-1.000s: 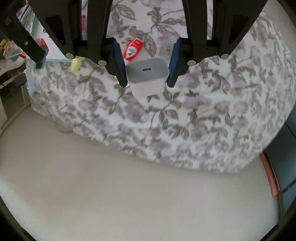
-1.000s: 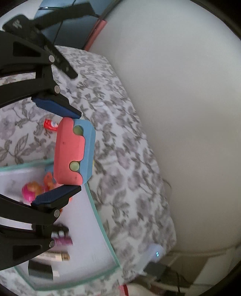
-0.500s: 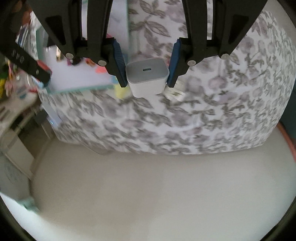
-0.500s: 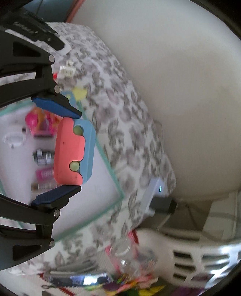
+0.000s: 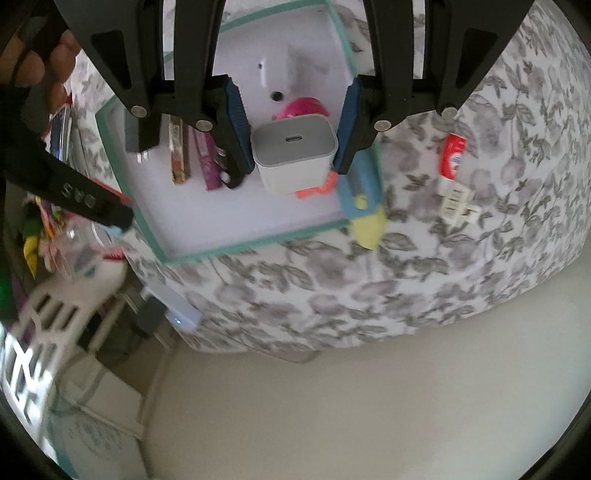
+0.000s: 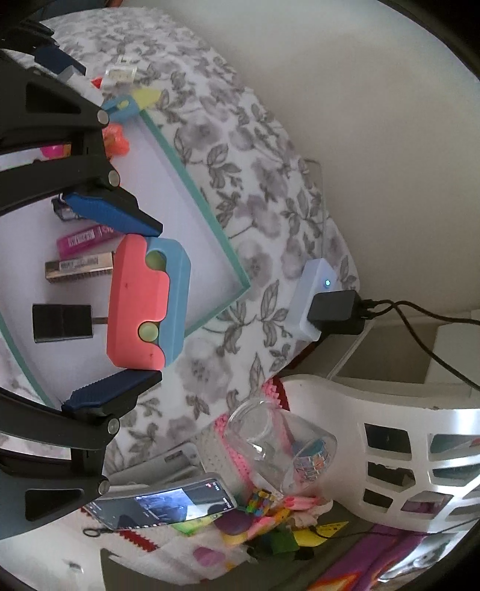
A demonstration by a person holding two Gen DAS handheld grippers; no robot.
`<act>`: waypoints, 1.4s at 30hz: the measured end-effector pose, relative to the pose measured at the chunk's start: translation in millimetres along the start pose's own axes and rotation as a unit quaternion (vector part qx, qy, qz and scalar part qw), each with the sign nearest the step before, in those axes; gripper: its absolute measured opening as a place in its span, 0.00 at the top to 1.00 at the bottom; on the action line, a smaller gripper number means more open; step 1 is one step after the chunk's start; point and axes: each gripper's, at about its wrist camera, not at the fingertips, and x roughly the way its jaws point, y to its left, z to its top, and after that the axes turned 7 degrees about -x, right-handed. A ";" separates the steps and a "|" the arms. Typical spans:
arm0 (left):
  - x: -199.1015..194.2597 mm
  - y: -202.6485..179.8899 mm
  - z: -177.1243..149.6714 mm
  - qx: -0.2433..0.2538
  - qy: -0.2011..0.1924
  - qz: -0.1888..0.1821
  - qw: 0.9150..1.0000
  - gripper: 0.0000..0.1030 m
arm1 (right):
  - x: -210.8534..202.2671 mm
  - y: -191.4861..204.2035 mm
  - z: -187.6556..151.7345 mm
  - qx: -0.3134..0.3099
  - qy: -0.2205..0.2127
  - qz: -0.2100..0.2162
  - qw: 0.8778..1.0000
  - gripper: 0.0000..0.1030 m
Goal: Organize rigid objects
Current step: 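Carry charger cube with left tool while right tool carries case over tray, then lower into tray and open left tool while right tool releases case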
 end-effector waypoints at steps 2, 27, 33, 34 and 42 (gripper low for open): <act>5.7 -9.9 -5.0 0.017 0.004 0.007 1.000 0.56 | 6.7 1.2 -1.6 -0.008 0.008 -0.005 1.000 0.28; 44.0 -30.9 -26.5 0.060 0.057 0.024 0.996 0.54 | 67.2 0.8 -24.7 -0.019 0.097 -0.024 0.995 0.28; 43.6 -31.9 -26.4 0.064 0.054 0.027 0.996 0.50 | 66.9 1.4 -24.9 -0.016 0.098 -0.023 0.995 0.23; 42.9 -32.2 -26.0 0.065 0.052 0.027 0.996 0.47 | 65.4 1.7 -24.5 -0.016 0.096 -0.023 0.995 0.22; 23.9 -28.3 -16.6 0.055 0.020 0.026 0.998 0.27 | 39.2 1.3 -14.1 -0.015 0.058 -0.021 0.998 0.19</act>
